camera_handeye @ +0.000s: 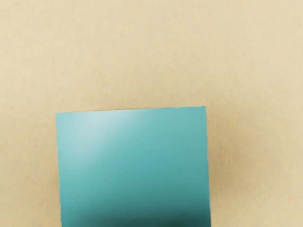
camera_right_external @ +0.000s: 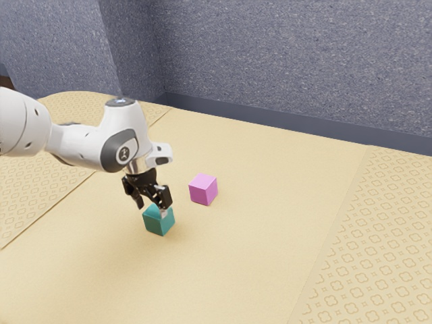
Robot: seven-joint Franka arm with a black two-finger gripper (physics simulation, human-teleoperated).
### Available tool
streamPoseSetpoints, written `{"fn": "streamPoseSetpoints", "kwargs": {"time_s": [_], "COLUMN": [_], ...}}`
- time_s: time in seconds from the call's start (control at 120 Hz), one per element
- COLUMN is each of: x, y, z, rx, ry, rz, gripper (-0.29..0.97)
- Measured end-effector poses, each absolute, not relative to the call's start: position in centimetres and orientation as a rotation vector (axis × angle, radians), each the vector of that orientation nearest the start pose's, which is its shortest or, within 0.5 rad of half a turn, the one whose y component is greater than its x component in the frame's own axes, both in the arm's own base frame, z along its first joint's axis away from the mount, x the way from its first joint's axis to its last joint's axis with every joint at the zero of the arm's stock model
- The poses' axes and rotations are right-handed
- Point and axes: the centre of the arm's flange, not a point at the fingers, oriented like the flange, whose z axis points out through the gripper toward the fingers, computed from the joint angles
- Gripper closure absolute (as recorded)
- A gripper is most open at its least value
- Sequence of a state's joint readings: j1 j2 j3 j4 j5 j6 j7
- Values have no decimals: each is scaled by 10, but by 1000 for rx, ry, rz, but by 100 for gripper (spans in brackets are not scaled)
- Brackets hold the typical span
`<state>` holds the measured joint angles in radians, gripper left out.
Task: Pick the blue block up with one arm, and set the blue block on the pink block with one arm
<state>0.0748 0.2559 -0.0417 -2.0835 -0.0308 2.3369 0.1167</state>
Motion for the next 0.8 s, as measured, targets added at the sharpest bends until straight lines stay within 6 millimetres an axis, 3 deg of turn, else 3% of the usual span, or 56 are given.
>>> {"fn": "streamPoseSetpoints", "kwargs": {"time_s": [0.617, 0.8], "x": [593, 590], "y": [21, 22], "z": [283, 264], "rx": [-3185, -3228], "ry": [188, 141], "rz": [-16, 28], "gripper": [5, 4]}}
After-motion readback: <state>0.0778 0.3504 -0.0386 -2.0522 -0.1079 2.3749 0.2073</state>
